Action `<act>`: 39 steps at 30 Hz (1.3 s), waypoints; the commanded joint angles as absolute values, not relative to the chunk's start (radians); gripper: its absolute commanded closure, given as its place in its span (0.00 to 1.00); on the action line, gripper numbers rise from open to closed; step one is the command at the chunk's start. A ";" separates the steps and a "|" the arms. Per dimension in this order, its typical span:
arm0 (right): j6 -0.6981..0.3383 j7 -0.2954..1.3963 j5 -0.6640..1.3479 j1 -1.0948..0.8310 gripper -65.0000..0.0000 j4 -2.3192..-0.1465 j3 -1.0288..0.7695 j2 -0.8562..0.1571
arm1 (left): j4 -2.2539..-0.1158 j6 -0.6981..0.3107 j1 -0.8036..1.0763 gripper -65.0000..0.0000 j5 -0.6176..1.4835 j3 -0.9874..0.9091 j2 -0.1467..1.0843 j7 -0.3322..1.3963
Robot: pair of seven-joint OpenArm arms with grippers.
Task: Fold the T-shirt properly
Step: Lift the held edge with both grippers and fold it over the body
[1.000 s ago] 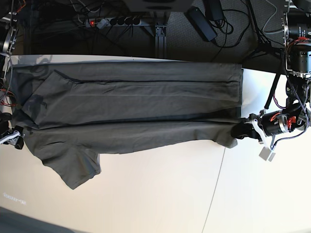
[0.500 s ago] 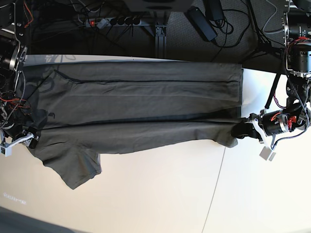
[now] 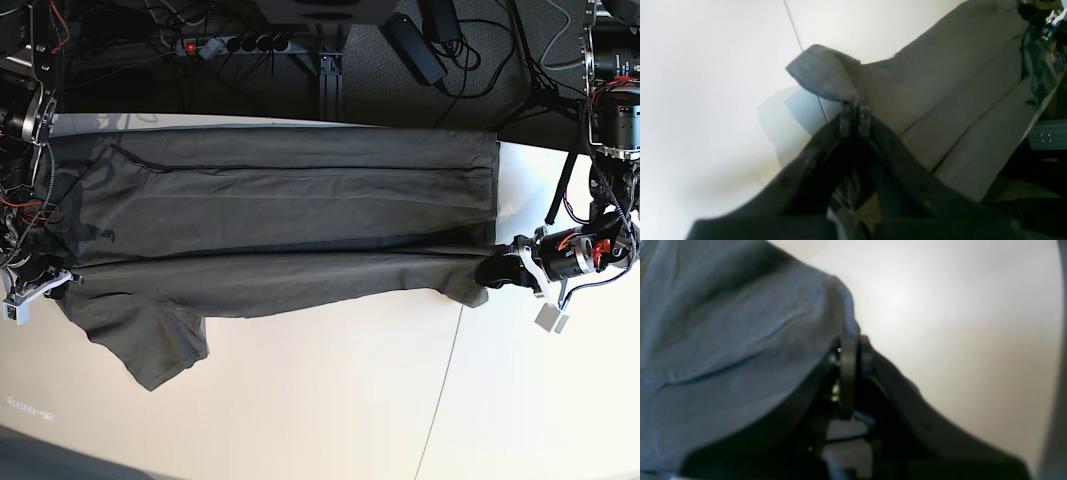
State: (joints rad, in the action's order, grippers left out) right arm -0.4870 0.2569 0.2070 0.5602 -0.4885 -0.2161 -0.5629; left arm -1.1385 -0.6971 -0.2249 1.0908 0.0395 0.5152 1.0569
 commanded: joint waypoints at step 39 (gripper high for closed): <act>-0.545 0.419 0.480 0.276 0.51 -0.953 -0.274 -0.731 | -1.153 -0.698 -0.242 1.00 1.182 0.033 0.532 1.119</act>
